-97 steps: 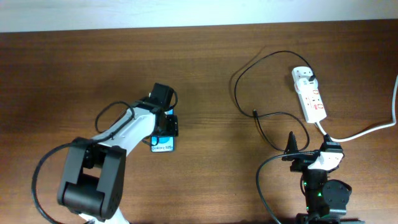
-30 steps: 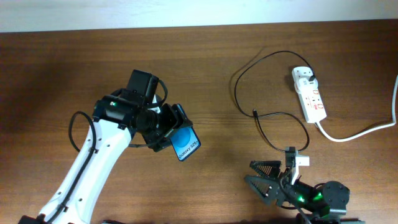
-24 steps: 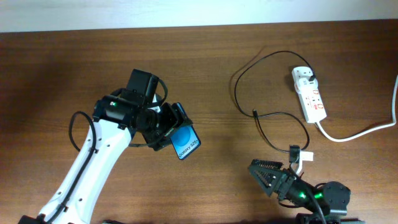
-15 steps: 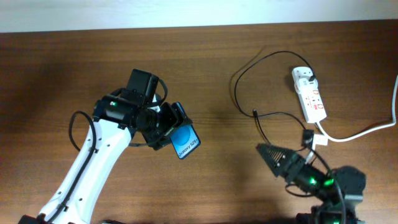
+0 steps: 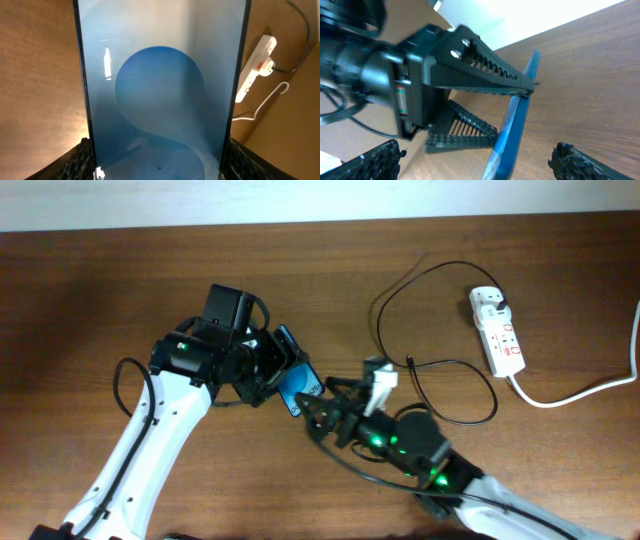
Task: Plug charger to phone and switch on socket
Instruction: 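Reach the right gripper to the phone and grasp its edge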
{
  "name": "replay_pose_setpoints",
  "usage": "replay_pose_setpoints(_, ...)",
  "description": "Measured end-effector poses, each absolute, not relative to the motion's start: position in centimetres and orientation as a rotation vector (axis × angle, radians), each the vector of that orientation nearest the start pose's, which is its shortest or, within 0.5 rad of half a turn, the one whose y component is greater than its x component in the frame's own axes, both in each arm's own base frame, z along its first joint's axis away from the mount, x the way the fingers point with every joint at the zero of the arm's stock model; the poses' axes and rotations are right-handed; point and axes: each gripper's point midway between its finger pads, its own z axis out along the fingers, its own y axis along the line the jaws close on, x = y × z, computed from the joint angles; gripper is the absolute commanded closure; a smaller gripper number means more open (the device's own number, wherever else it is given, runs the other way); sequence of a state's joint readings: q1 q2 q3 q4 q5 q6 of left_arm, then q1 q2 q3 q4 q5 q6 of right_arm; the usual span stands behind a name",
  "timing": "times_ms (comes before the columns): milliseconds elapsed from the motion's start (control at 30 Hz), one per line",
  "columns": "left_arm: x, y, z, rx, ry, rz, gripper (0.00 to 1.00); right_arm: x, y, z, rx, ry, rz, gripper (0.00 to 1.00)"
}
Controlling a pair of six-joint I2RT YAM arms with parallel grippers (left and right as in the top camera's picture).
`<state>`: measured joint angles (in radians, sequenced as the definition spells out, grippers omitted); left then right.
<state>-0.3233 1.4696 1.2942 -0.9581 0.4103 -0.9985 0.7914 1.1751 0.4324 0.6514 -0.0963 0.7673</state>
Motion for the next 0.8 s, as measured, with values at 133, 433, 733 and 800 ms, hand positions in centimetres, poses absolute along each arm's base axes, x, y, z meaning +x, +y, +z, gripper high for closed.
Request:
replay_pose_setpoints(133,30.4,-17.4,18.3,-0.841,2.796,-0.879,0.54,27.5,30.1,18.5,-0.047,1.828,1.246,0.23)
replay_pose_setpoints(433,30.6,-17.1,18.2,-0.862,2.788,-0.856,0.57,27.3,30.7,18.7,-0.004,1.826,1.298,0.48)
replay_pose_setpoints(733,30.8,-16.7,18.0,-0.881,2.774,-0.815,0.56,27.8,30.7,19.2,0.094,1.829,1.333,0.55)
replay_pose_setpoints(800,30.8,-16.7,18.0,-0.885,2.773,-0.816,0.57,27.9,30.6,18.7,0.105,1.85,1.324,0.55)
